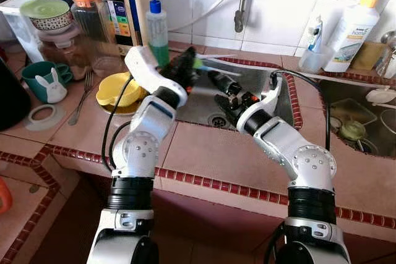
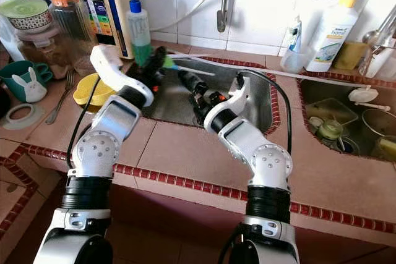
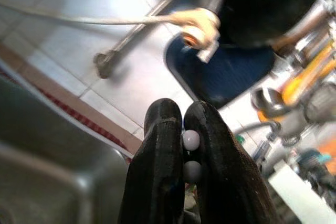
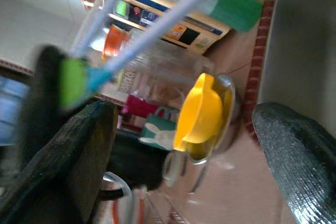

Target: Kitchen organization

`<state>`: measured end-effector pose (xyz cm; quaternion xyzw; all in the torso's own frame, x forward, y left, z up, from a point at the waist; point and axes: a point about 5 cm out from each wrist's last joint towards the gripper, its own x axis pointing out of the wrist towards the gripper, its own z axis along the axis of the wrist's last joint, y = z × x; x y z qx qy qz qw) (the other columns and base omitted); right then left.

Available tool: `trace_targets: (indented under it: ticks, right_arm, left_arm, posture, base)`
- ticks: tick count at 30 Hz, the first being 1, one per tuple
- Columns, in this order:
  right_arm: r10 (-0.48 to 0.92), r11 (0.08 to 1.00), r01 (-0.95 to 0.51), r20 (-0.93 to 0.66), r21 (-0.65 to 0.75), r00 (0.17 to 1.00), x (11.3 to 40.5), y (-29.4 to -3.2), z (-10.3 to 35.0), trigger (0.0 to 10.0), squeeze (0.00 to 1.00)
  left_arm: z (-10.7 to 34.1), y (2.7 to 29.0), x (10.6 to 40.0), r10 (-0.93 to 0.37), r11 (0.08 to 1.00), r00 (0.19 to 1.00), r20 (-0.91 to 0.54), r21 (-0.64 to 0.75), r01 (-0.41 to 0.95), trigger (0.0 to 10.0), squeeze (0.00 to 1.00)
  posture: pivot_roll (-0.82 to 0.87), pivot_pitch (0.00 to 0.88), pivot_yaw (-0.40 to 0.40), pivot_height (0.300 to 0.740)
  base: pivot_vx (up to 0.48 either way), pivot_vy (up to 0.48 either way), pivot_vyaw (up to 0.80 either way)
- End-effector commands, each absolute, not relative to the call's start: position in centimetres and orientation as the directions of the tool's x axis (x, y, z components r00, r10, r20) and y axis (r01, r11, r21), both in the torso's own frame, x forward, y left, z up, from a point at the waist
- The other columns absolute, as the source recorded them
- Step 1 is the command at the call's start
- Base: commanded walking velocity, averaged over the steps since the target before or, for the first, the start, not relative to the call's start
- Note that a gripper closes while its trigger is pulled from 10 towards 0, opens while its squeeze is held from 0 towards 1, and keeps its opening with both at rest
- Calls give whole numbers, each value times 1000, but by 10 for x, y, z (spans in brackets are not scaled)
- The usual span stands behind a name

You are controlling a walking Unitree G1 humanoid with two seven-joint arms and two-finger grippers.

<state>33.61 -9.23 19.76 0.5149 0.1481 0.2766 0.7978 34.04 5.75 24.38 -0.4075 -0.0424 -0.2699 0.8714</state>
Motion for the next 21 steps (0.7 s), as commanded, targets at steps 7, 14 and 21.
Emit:
trace_targets:
  ticks: [7, 14, 21]
  right_arm:
    - [508, 664, -401, 13, 632, 861, 335, -115, 197, 10000, 0]
    - [417, 809, -375, 7, 452, 909, 328, -152, 192, 10000, 0]
    - [341, 869, -324, 23, 375, 940, 323, -173, 195, 10000, 0]
  left_arm:
    - [214, 98, 318, -425, 731, 886, 184, -507, 456, 10000, 0]
    - [181, 142, 289, -322, 860, 945, 54, -402, 316, 10000, 0]
    - [165, 152, 267, -247, 916, 969, 24, -321, 241, 10000, 0]
  posture:
    - [61, 34, 15, 740]
    - [67, 21, 10, 740]
    - [51, 0, 4, 740]
  base:
    - [0, 0, 0]
    - [0, 0, 0]
    - [0, 0, 0]
